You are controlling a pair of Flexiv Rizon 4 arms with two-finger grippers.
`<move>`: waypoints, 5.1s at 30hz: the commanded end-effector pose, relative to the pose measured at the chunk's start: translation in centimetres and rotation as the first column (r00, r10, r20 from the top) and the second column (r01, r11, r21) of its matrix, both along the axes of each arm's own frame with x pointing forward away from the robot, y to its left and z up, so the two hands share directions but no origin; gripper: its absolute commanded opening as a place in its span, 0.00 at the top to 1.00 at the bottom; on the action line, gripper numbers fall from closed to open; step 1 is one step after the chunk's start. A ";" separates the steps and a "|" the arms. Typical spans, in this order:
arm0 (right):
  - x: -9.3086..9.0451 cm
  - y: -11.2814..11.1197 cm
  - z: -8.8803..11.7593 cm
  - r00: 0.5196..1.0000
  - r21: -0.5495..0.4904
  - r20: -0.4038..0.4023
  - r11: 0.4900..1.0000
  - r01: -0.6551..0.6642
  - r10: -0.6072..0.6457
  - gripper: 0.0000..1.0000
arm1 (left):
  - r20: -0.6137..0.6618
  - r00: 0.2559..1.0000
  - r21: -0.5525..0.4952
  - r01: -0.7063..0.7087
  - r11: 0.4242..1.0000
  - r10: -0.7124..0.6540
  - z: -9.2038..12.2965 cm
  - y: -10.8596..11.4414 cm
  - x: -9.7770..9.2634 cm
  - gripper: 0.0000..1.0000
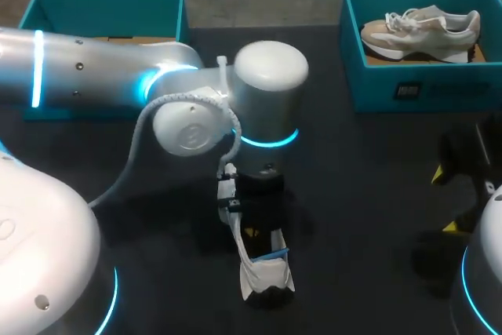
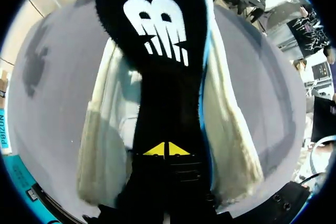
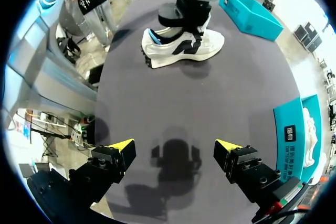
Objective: Take the shoe out of the shoebox, open the shoe tongue, remove and reinsert the insole, then place the shoe into the shoebox
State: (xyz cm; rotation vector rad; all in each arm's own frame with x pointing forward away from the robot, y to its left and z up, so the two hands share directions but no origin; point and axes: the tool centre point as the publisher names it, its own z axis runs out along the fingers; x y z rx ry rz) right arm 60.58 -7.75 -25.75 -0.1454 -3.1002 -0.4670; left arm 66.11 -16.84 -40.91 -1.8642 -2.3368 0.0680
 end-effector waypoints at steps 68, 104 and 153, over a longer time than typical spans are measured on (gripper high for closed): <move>-0.1 0.0 -0.1 1.000 -0.001 0.001 1.000 0.002 -0.002 0.00 | -0.268 0.959 -0.180 0.041 0.983 -0.089 5.3 -3.4 -8.3 1.00; -0.1 0.0 -0.1 1.000 -0.001 0.001 1.000 0.002 -0.002 0.00 | 0.039 0.999 -0.083 0.003 0.997 0.000 0.1 1.1 -0.8 1.00; -0.1 0.0 -0.1 1.000 -0.001 0.001 1.000 0.002 -0.002 0.00 | 0.038 0.999 -0.097 0.002 0.995 0.001 0.4 1.3 -1.4 1.00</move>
